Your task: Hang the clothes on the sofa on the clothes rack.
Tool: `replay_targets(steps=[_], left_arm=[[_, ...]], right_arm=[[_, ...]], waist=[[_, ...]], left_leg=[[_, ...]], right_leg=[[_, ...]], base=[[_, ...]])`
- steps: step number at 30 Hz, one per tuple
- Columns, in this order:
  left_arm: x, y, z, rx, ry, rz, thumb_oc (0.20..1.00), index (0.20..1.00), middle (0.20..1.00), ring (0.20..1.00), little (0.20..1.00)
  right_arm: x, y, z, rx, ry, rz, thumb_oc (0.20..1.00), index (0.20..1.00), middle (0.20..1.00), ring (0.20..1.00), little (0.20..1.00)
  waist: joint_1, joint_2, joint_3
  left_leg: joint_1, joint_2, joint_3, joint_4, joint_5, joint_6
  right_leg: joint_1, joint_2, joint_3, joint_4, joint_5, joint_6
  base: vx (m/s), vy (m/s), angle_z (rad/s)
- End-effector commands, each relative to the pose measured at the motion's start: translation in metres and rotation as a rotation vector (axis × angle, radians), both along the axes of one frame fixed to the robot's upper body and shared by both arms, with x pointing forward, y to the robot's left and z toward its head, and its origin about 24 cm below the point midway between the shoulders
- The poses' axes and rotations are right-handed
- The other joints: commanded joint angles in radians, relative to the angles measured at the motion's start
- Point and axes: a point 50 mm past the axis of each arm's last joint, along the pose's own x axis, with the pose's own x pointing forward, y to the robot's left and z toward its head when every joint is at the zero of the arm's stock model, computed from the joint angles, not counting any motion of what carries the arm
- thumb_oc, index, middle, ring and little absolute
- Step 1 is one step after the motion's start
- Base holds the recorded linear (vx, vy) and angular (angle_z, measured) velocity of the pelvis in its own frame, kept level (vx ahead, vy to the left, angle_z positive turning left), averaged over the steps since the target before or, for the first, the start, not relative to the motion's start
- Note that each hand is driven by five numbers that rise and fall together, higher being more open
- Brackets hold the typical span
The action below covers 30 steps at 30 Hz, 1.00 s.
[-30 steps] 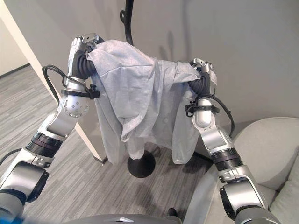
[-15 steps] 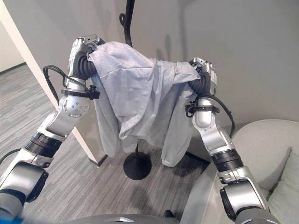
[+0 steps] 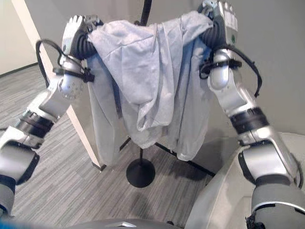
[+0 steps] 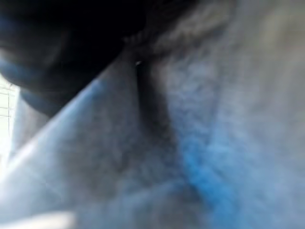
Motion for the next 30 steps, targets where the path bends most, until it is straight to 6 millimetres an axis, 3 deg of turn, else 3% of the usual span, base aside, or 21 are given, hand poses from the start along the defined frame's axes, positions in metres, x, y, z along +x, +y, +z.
replay_targets(steps=[1, 10, 18, 22, 30], left_arm=[[0.005, 0.006, 0.049, -0.026, -0.091, 0.065, 0.2, 0.2, 0.2, 0.2, 0.2], [0.028, -0.008, 0.071, 0.069, -0.012, 0.164, 0.2, 0.2, 0.2, 0.2, 0.2], [0.033, -0.022, 0.08, 0.156, 0.003, 0.212, 0.2, 0.2, 0.2, 0.2, 0.2], [0.035, -0.022, 0.082, 0.188, 0.011, 0.239, 0.2, 0.2, 0.2, 0.2, 0.2], [0.035, -0.027, 0.087, 0.276, 0.012, 0.275, 0.2, 0.2, 0.2, 0.2, 0.2]], right_arm=[[-0.003, -0.015, 0.048, 0.064, -0.064, -0.037, 0.2, 0.2, 0.2, 0.2, 0.2], [0.018, 0.01, 0.082, 0.06, 0.049, -0.042, 0.2, 0.2, 0.2, 0.2, 0.2], [0.024, 0.041, 0.093, 0.013, 0.095, -0.014, 0.2, 0.2, 0.2, 0.2, 0.2], [0.028, 0.05, 0.09, -0.081, 0.127, -0.056, 0.2, 0.2, 0.2, 0.2, 0.2], [0.037, 0.045, 0.072, -0.264, 0.212, -0.192, 0.2, 0.2, 0.2, 0.2, 0.2]], waist=[[0.039, 0.004, -0.032], [0.043, 0.009, -0.023], [0.047, 0.024, 0.006], [0.052, 0.027, 0.012], [0.061, 0.041, 0.035]], left_leg=[[0.032, -0.053, 0.016, 0.011, -0.094, 0.029], [-0.018, -0.056, 0.011, 0.011, -0.067, 0.015], [-0.13, -0.065, -0.004, 0.011, -0.019, 0.005], [-0.181, -0.074, -0.013, 0.011, 0.002, 0.001], [-0.232, -0.085, -0.03, 0.011, 0.026, -0.004]], right_leg=[[-0.006, -0.027, 0.019, 0.019, -0.085, 0.089], [-0.05, -0.022, 0.009, 0.019, -0.064, 0.1], [-0.152, -0.022, -0.001, 0.019, -0.027, 0.1], [-0.198, -0.022, -0.005, 0.019, -0.013, 0.1], [-0.239, -0.02, -0.01, 0.019, -0.003, 0.1]], base=[[0.01, -0.012, 0.09], [-0.02, -0.007, 0.03], [-0.07, -0.014, 0.09], [-0.04, -0.014, 0.14], [-0.01, -0.003, 0.03]])
